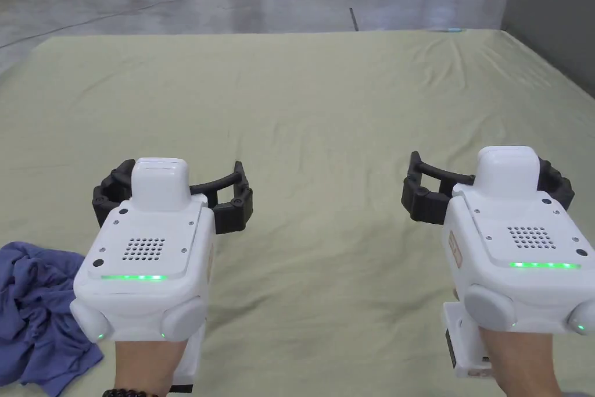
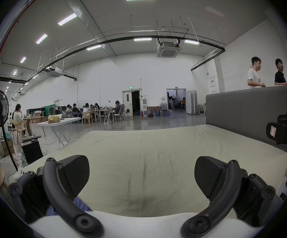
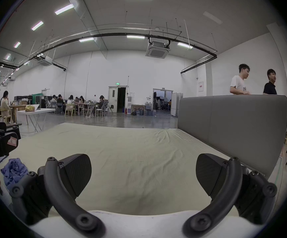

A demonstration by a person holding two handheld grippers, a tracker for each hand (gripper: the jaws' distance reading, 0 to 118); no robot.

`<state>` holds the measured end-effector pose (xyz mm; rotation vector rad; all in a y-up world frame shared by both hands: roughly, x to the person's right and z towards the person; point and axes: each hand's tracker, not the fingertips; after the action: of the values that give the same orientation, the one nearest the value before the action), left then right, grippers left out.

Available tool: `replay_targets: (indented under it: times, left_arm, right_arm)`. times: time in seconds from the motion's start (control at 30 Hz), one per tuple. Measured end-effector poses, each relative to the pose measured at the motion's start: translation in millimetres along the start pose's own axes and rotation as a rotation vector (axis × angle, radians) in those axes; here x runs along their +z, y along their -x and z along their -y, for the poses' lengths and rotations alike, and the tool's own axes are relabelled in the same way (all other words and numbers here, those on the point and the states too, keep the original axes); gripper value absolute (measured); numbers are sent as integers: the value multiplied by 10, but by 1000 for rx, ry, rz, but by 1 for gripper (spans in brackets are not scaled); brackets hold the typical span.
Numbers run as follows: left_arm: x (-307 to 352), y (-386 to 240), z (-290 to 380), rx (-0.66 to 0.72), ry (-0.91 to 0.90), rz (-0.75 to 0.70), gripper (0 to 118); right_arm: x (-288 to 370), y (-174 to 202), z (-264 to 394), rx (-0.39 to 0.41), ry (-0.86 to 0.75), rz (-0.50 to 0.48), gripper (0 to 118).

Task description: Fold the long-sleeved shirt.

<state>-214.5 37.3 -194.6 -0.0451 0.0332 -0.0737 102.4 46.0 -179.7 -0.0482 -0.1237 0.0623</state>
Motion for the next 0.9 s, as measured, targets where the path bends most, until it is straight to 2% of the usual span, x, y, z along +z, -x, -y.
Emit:
replay_targets:
  times: [0.9]
  left_arm:
    - [-13,12,-50,10,7,6,118]
  right_arm:
    - [-5,27,-62,10,14,-20,118]
